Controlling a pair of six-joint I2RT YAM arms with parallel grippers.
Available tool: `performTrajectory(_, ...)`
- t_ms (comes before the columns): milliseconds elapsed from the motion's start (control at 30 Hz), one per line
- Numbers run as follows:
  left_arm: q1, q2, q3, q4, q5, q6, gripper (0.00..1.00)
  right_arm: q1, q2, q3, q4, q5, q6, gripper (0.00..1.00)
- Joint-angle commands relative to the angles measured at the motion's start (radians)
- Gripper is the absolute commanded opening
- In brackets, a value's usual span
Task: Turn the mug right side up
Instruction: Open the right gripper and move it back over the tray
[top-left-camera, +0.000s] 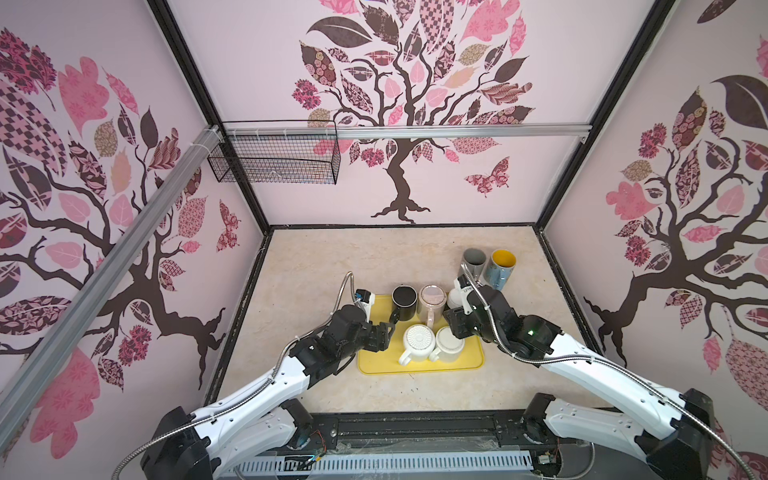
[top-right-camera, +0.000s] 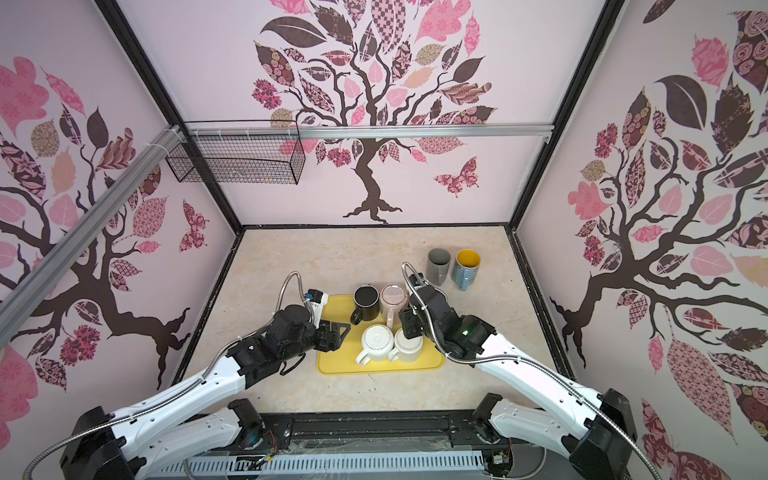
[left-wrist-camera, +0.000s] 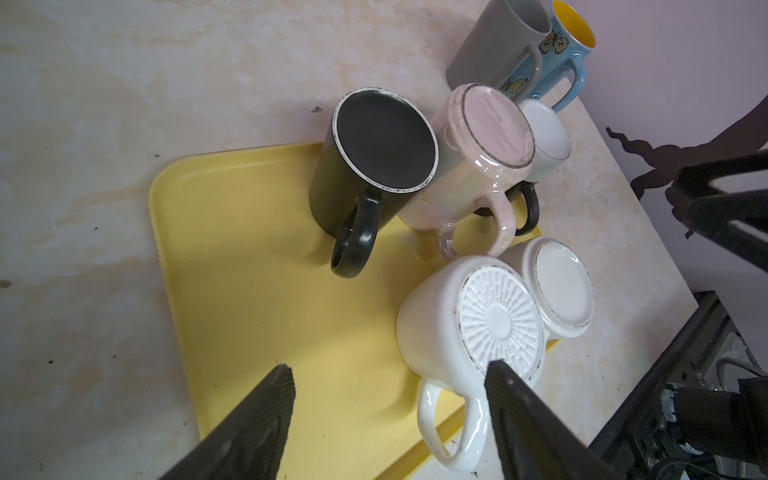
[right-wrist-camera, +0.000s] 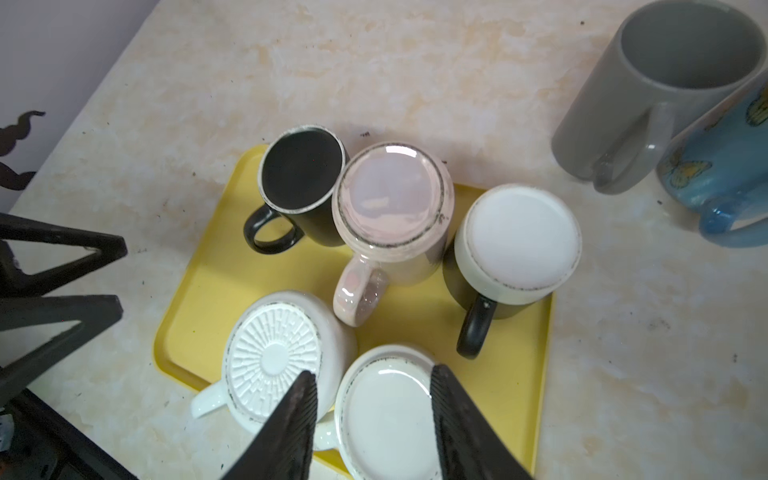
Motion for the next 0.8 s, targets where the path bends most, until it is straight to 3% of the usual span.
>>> performTrajectory(0, 0.003, 0.028, -0.031, 0.073, -0.003, 0.010, 0.74, 0.000, -0.010, 0.007, -0.012, -0.005, 0.026, 0.48)
performTrajectory(267, 0.002, 0.076, -0.039, 0.117, 0.052, -0.009, 0.68, 0.002, -0.043, 0.008, -0.046, 0.095, 0.011, 0.48)
performTrajectory(467, 0.001, 0.054, -0.031, 0.111, 0.031, -0.006, 0.69, -0.021, -0.108, -0.062, -0.179, 0.264, 0.119, 0.45)
performTrajectory(533, 0.000, 0.055, -0.025, 0.110, 0.022, -0.002, 0.69, -0.051, -0.164, -0.130, -0.166, 0.226, 0.163, 0.44)
performTrajectory(633, 0.001, 0.072, -0.007, 0.098, 0.008, 0.002, 0.69, -0.047, -0.194, -0.114, -0.203, 0.265, 0.226, 0.42)
performTrajectory(767, 0.003, 0.090, 0.016, 0.086, -0.007, 0.007, 0.69, -0.064, -0.234, -0.170, -0.128, 0.186, 0.258, 0.42)
